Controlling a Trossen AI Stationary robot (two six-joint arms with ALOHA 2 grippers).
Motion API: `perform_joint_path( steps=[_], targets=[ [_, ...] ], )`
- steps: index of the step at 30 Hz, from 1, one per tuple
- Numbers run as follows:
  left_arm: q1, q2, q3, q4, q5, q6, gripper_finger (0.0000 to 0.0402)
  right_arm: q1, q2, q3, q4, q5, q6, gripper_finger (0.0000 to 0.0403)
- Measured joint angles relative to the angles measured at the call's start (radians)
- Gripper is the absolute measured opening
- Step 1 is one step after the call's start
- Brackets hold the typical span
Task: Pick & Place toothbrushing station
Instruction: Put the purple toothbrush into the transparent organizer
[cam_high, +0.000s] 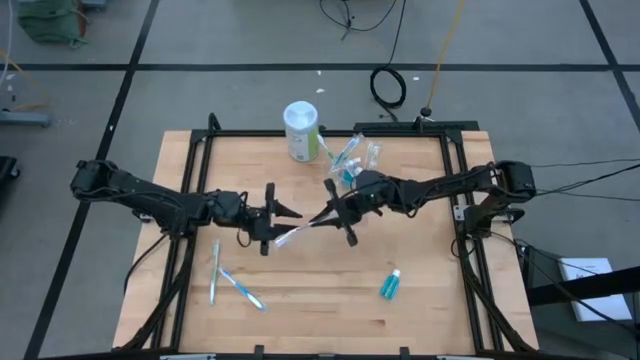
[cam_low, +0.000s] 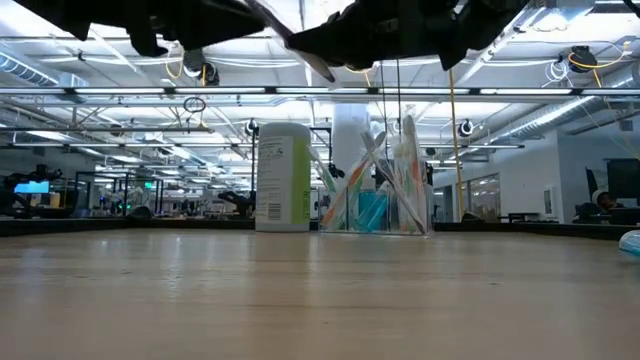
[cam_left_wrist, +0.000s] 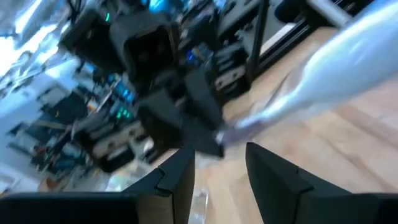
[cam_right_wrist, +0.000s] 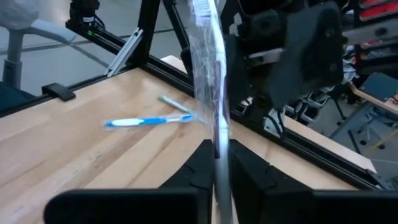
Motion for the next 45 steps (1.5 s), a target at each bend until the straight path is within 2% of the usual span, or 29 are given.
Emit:
perform_joint_path(
  steps=[4,20,23,29,31,37,41,43,45],
  targets=[
    [0.0,0.0,0.0,0.006,0.06,0.006,0.0147,-0.006,0.001,0.0,-0.001,-0.002,0.005,0.0019],
    [-0.026,0.0,0.0,0.034,0.068,0.029,0.0141,-0.006,0.001,0.0,0.013,0.001,0.024,0.0024],
    [-0.026,0.0,0.0,0.043,0.065,0.039,0.0114,-0.006,0.001,0.0,0.013,0.001,0.025,0.0024],
    [-0.025,0.0,0.0,0.043,0.062,0.044,0.0029,-0.005,0.001,0.0,0.012,0.002,0.025,0.003],
    [-0.025,0.0,0.0,0.045,0.061,0.022,0.0013,-0.005,0.001,-0.001,0.012,0.007,0.023,0.0034],
    [-0.024,0.0,0.0,0.042,0.049,-0.102,0.0037,-0.003,0.001,-0.001,-0.023,0.095,0.1,0.0065],
    [-0.022,0.0,0.0,0.035,-0.022,-0.168,0.0027,0.002,0.002,-0.001,-0.113,0.135,0.101,0.0093],
    [-0.011,0.0,0.0,0.032,-0.054,-0.195,0.0014,0.006,-0.014,-0.001,-0.152,0.222,0.074,0.0106],
    [0.003,0.0,0.009,0.005,-0.078,-0.248,0.0009,0.011,-0.055,-0.002,-0.204,0.357,0.044,0.0117]
  ],
)
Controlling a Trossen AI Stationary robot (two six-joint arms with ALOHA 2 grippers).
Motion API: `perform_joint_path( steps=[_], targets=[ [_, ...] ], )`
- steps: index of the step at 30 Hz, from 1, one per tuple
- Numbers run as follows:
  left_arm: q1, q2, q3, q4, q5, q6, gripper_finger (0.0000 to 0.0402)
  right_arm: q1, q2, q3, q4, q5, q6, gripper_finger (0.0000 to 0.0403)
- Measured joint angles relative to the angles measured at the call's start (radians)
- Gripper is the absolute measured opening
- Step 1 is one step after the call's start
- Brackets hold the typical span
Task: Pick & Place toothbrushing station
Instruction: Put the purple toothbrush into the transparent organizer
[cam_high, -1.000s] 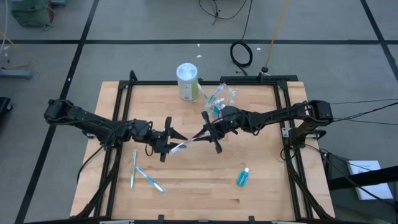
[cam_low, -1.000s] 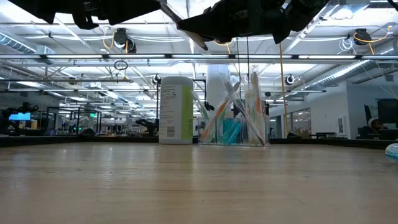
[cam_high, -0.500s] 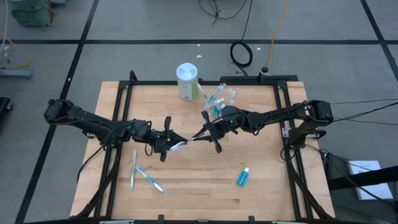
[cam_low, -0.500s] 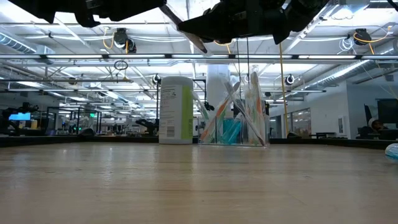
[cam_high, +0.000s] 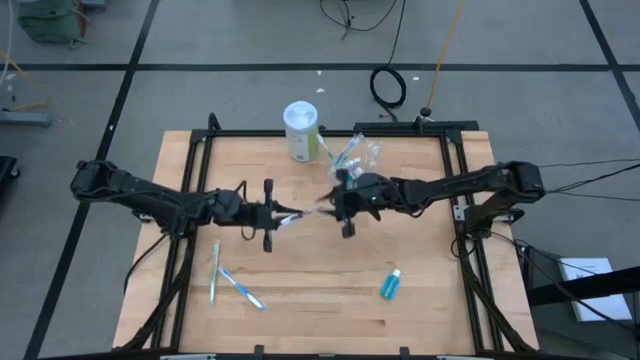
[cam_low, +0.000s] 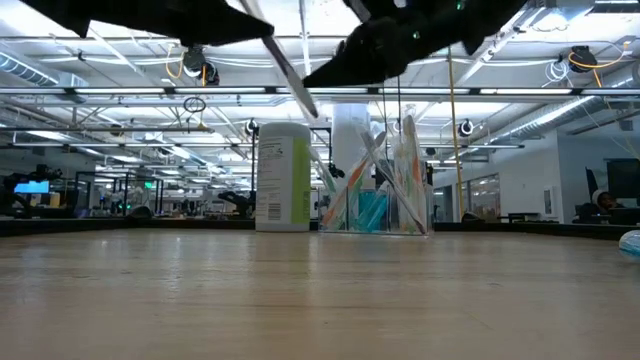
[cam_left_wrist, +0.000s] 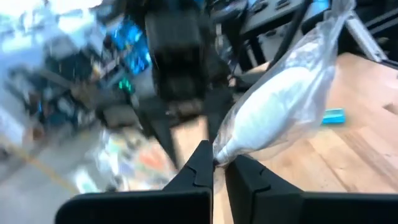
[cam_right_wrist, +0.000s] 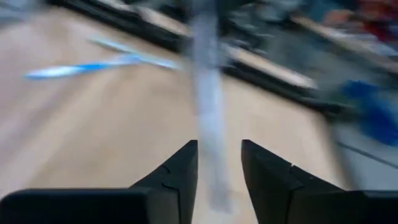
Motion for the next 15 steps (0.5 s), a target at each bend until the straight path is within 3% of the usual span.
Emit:
perform_joint_path(
  steps=[4,6,10,15],
  targets=[
    [0.054,0.0,0.073,-0.157,-0.044,-0.172,0.0023,0.008,-0.092,0.001,-0.137,0.296,0.0,0.013],
    [0.101,0.0,0.127,-0.235,-0.048,-0.266,0.0028,0.01,-0.133,0.0,-0.188,0.384,0.041,0.0131],
    [0.214,0.022,0.216,-0.305,0.046,-0.386,0.0023,0.011,-0.201,0.001,-0.275,0.428,0.141,0.0127],
    [0.331,0.147,0.272,-0.237,0.059,-0.437,0.0009,0.011,-0.227,-0.014,-0.285,0.428,0.164,0.012]
  ],
)
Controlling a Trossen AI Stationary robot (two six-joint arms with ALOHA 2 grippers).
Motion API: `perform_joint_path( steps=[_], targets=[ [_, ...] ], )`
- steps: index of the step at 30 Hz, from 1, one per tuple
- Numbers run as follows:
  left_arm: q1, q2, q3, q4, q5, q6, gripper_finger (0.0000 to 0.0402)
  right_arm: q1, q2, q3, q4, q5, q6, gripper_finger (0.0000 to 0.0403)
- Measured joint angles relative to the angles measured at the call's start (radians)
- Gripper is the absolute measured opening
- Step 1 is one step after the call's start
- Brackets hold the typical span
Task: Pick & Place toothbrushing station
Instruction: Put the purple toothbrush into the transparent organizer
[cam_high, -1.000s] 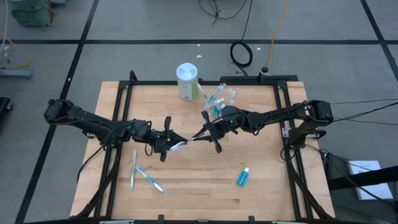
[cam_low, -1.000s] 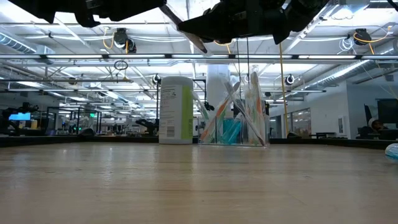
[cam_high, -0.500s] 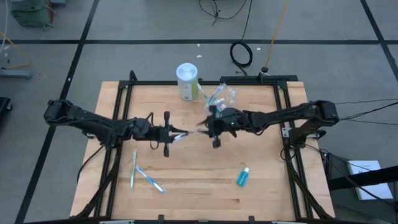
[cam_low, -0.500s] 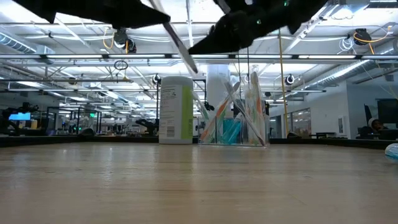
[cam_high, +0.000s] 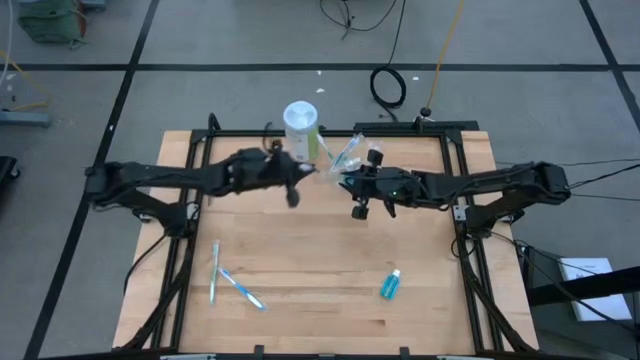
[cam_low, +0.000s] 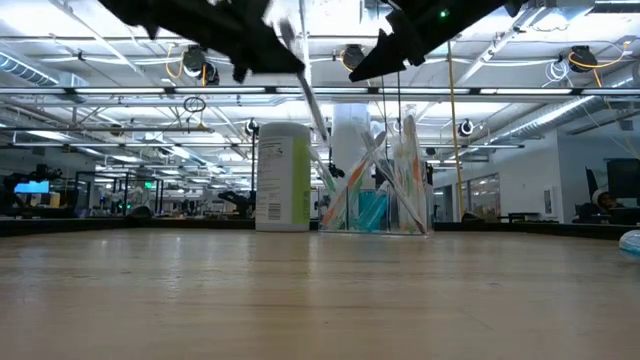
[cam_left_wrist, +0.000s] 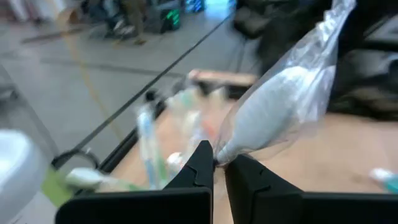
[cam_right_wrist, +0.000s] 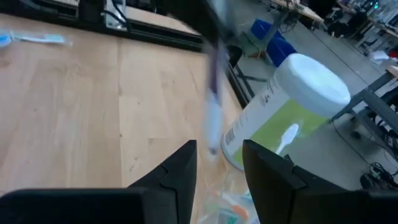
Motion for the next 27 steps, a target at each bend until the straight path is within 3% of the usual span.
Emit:
perform_joint_path(
  steps=[10,15,21,27],
  targets=[
    [0.165,0.283,0.096,0.099,-0.06,-0.105,0.0026,0.0,0.002,-0.077,-0.01,0.001,-0.086,0.012],
    [0.186,0.335,0.095,0.133,0.029,-0.135,0.001,0.0,0.001,-0.079,-0.009,0.002,-0.086,0.012],
    [0.185,0.338,0.095,0.137,0.028,-0.161,0.0024,0.0,0.001,-0.079,-0.008,0.001,-0.079,0.0121],
    [0.2,0.363,0.094,0.041,0.03,-0.188,0.0028,0.0,0.001,-0.079,-0.006,0.002,-0.079,0.0121]
  ],
)
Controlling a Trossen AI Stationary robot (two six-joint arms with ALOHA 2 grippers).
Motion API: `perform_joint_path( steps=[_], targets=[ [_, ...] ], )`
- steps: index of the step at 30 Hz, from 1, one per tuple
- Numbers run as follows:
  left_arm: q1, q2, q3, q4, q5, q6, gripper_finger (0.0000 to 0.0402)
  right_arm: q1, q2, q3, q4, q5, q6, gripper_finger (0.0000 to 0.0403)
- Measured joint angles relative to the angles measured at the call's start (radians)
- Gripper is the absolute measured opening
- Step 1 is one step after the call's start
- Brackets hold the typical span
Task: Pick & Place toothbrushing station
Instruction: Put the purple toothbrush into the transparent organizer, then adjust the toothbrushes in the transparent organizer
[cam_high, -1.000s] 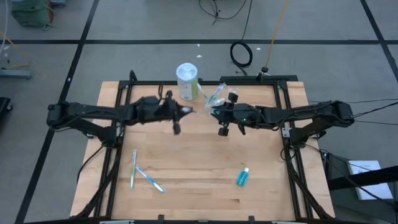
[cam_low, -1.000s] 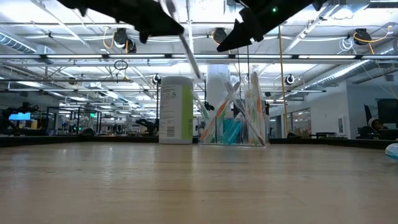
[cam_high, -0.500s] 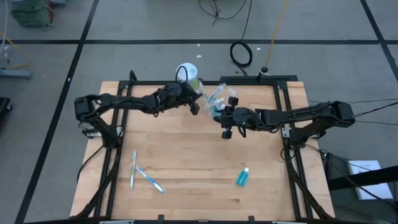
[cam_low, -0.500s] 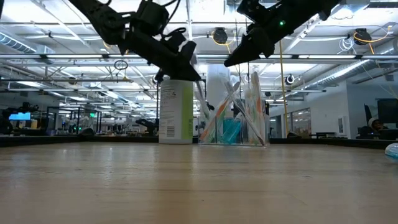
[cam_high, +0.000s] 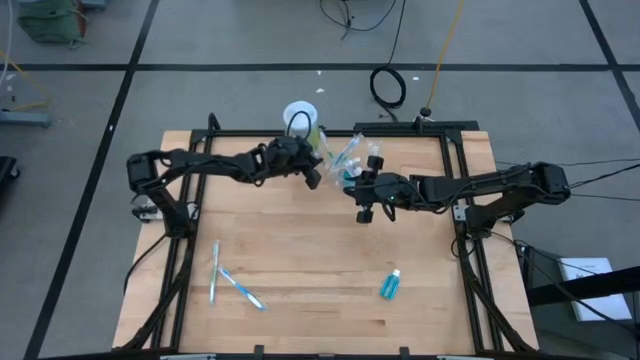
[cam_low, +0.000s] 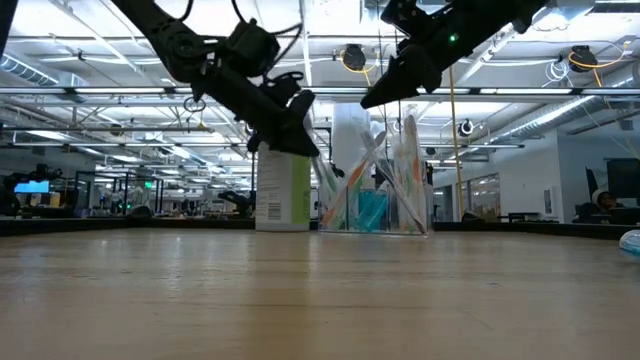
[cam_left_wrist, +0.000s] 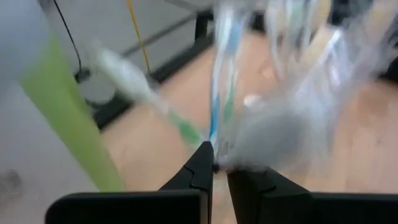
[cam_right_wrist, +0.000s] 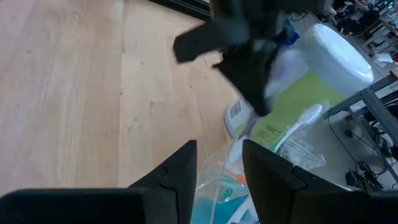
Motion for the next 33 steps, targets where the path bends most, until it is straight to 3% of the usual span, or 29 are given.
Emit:
perform_joint_path(
  steps=[15,26,33],
  targets=[
    [0.005,0.055,-0.001,-0.01,0.007,0.143,0.0035,0.0,0.0,0.0,0.007,0.0,-0.001,0.0121],
    [0.005,0.046,-0.001,-0.057,0.005,0.165,0.0142,0.0,0.0,0.0,0.089,-0.002,0.025,0.0121],
    [-0.004,-0.098,-0.001,-0.167,0.006,0.164,0.0176,-0.015,0.018,0.001,0.284,-0.004,0.153,0.0121]
  ],
)
